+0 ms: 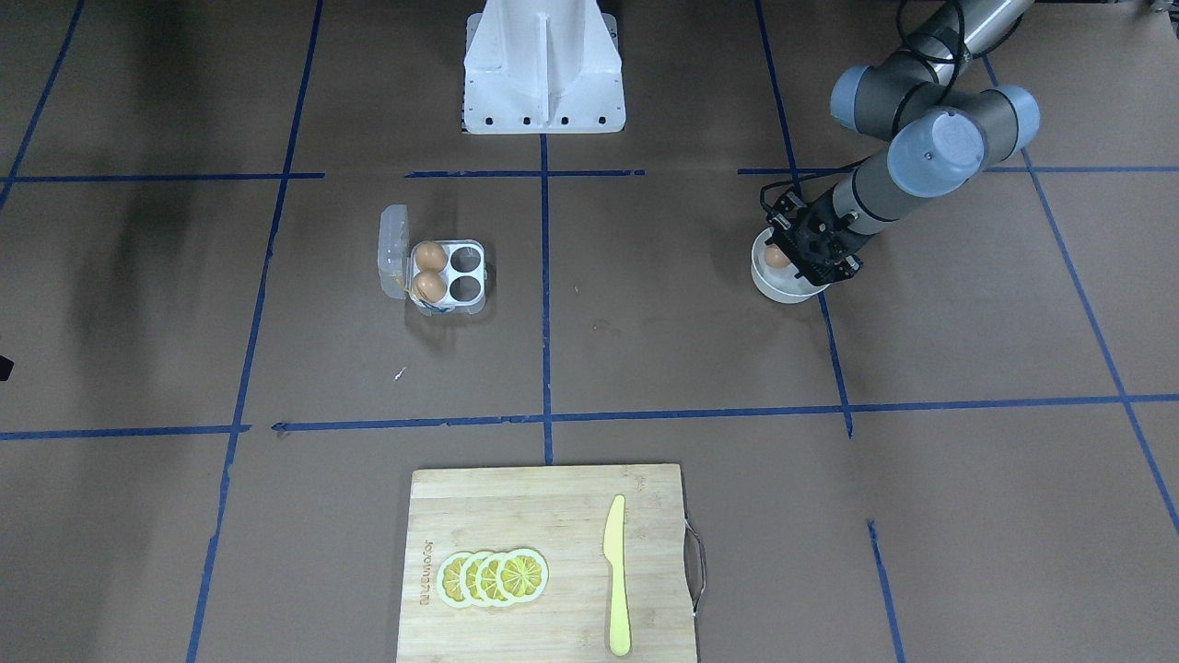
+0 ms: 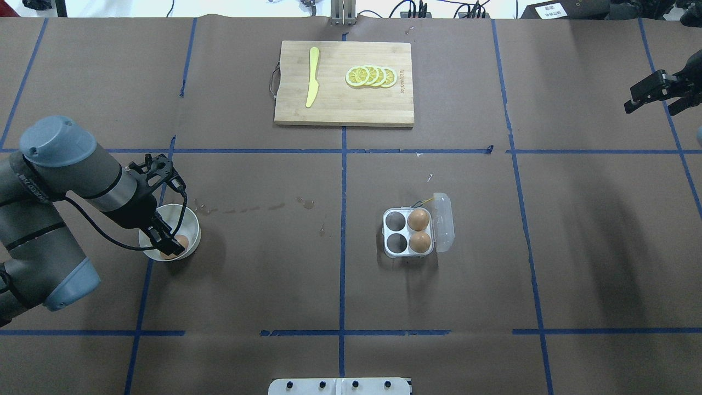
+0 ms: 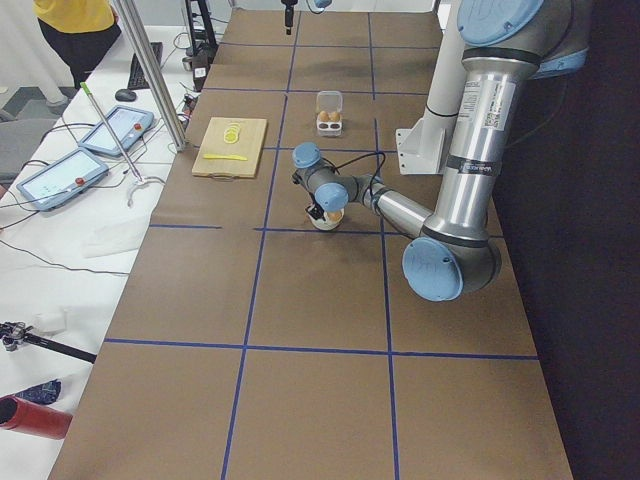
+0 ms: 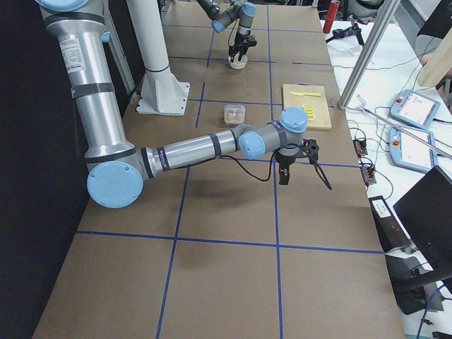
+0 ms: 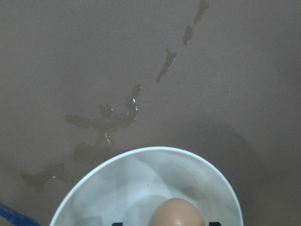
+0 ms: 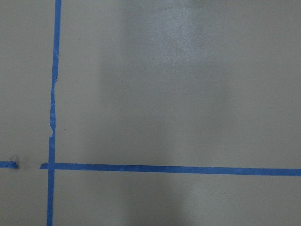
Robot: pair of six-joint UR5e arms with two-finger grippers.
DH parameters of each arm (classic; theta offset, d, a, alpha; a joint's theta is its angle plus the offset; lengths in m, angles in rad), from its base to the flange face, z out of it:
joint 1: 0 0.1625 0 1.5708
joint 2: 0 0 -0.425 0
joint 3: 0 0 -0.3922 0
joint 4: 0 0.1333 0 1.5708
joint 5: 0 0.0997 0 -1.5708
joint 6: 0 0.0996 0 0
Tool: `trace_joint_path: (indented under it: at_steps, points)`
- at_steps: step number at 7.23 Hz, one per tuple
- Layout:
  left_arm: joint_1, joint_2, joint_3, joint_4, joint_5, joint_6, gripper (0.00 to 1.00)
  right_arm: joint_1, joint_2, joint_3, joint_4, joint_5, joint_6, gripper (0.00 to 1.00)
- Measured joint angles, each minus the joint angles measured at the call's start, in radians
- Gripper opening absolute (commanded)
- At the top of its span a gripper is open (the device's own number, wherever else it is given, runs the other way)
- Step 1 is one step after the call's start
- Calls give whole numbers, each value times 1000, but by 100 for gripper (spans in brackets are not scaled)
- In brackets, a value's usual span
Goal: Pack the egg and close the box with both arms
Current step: 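Close the left gripper on the brown egg inside the bowl, then lift the egg with the left gripper and carry it over the egg box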
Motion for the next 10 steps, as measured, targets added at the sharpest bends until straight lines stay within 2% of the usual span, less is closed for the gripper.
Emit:
trace_joint_path:
  at_steps: [1, 3, 4, 6, 10]
  points:
    - [1, 1, 0, 0, 0, 0, 53, 0, 0, 0, 0, 0, 0, 100]
    - [1, 3, 3, 1, 0, 0, 3, 0, 0, 0, 0, 0, 0, 100]
    - [1, 4, 5, 6, 1, 0, 0, 0, 1, 1, 0, 0, 0, 100]
    - [0, 0, -13, 48, 1, 0, 0, 0, 1, 1, 1, 0, 0, 100]
    - [-42, -8, -122, 111, 3, 2, 0, 0, 2, 3, 1, 1, 0, 100]
